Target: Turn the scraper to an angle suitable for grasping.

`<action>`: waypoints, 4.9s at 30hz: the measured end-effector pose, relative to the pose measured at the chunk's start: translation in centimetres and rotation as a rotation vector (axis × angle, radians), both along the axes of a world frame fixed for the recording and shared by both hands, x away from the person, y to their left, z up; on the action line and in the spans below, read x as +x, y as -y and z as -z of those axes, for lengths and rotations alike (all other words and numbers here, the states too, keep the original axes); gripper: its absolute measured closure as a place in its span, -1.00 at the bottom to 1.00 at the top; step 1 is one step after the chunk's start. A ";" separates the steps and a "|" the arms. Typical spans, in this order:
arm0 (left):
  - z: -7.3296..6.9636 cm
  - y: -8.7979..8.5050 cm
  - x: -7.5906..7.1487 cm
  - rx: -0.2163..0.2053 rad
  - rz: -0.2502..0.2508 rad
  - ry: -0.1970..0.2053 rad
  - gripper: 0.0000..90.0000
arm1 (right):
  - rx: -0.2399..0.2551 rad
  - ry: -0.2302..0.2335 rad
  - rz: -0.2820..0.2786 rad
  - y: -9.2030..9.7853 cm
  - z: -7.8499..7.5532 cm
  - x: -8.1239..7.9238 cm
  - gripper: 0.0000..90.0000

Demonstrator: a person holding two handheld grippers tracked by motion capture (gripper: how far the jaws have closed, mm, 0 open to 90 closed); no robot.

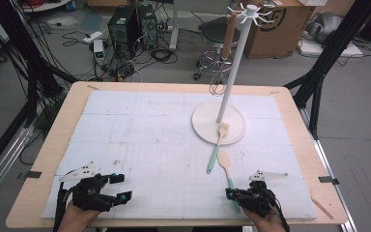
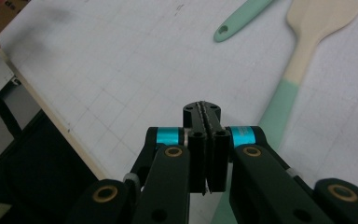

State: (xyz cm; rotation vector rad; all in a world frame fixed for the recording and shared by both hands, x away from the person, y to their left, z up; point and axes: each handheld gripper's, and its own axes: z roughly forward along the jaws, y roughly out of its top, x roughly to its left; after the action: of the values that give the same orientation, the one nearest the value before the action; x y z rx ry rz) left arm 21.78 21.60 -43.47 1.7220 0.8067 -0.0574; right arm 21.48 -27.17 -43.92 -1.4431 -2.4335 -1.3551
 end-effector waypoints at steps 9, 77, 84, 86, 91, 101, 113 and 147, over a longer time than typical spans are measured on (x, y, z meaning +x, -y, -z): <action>0.0 -0.1 0.0 -0.002 -0.002 0.001 -0.60 | -0.057 0.016 0.000 -0.6 0.1 0.6 0.99; 0.2 0.5 0.0 -0.006 0.024 -0.006 -0.60 | 0.019 -0.082 0.268 7.8 0.8 3.8 0.99; 0.0 1.0 0.0 -0.009 0.036 -0.005 -0.60 | 0.015 -0.116 0.204 7.2 1.5 -0.4 0.99; 0.0 1.2 0.1 -0.014 0.041 -0.002 -0.60 | 0.026 -0.111 0.184 6.3 1.6 -0.6 0.99; -0.1 1.3 0.4 -0.013 0.049 -0.002 -0.60 | 0.034 -0.115 0.145 3.7 1.7 0.4 0.99; 0.0 0.9 0.3 -0.017 0.041 -0.002 -0.60 | 0.068 -0.096 0.120 0.5 1.2 3.8 0.99; 0.2 0.4 0.0 -0.008 0.026 -0.004 -0.60 | 0.036 -0.074 0.280 3.5 0.9 8.7 0.99; 0.1 1.0 0.1 -0.015 0.040 -0.005 -0.60 | 0.004 -0.099 0.291 7.4 0.3 4.1 0.99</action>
State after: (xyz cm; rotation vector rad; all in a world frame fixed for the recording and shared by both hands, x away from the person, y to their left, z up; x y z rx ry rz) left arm 21.88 20.58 -43.56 1.7245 0.7744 -0.0948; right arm 25.57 -34.56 -44.23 -1.8741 -2.2263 -1.2932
